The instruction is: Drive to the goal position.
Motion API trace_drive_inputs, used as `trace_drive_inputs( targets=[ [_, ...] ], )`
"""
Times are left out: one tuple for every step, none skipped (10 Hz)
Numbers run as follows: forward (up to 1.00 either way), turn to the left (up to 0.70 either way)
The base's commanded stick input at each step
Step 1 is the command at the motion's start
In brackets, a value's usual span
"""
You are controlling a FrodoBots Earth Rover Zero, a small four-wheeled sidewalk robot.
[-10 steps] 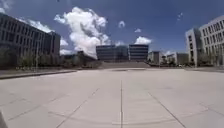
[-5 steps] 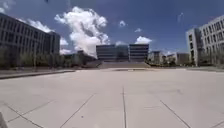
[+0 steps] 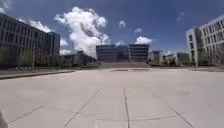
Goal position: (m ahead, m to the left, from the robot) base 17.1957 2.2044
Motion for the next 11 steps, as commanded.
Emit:
trace_drive_inputs(
  targets=[
    [0.70, 0.00],
    [0.70, 0.00],
    [0.70, 0.00],
    [0.70, 0.00],
    [0.70, 0.00],
    [0.70, 0.00],
    [0.70, 0.00],
    [0.70, 0.00],
    [0.70, 0.00],
    [0.70, 0.00],
    [0.70, 0.00]
  ],
)
